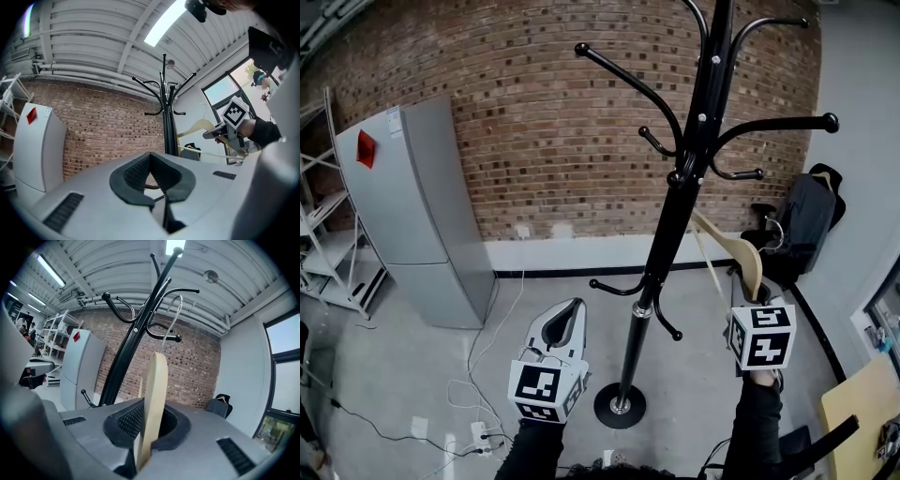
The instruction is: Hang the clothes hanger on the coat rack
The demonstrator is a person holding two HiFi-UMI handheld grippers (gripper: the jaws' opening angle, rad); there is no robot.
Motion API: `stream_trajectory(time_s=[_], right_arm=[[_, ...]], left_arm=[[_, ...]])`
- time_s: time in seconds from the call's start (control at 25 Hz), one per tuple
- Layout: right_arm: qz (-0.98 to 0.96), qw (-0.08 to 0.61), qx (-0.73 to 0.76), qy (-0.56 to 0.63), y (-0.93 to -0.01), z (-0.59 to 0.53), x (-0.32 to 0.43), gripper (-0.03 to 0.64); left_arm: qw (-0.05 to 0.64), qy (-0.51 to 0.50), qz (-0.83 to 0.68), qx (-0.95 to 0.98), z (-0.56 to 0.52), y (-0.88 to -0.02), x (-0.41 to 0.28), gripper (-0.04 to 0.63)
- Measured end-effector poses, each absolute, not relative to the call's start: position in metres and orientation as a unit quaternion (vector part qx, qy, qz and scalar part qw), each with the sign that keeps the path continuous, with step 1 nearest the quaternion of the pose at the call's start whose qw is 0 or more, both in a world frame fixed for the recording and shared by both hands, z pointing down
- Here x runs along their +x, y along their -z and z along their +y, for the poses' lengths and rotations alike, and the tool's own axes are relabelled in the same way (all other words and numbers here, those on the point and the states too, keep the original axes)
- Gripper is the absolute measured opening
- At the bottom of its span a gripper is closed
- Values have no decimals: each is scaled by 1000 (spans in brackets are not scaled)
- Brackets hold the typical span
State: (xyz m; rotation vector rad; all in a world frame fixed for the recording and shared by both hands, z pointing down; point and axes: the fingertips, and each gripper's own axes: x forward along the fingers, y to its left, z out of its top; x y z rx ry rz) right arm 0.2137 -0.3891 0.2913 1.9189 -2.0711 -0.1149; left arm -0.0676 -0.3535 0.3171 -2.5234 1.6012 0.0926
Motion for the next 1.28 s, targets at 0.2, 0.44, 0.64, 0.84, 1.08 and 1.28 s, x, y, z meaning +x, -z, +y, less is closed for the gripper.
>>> stream_trajectory(time_s=[0.2, 0.44, 0.64, 0.84, 1.08, 1.28], right_arm=[[-724, 155, 669, 53, -268, -420, 217, 25], [-730, 156, 662, 71, -240, -456, 216, 25], [-732, 164, 656, 79, -227, -476, 212, 25], [-733, 187, 649, 76, -240, -494, 204, 25], [-740, 209, 637, 55, -267, -506, 195, 25], [-739, 217, 636, 48, -278, -511, 194, 25]], left_arm=[[72, -22, 539, -839, -364, -321, -67, 9], [70, -11, 548, -833, -375, -327, -71, 9], [66, -5, 550, -833, -380, -331, -70, 9], [65, -3, 555, -829, -382, -333, -75, 9], [61, -3, 561, -826, -381, -336, -82, 9], [58, -2, 563, -825, -380, -338, -83, 9]])
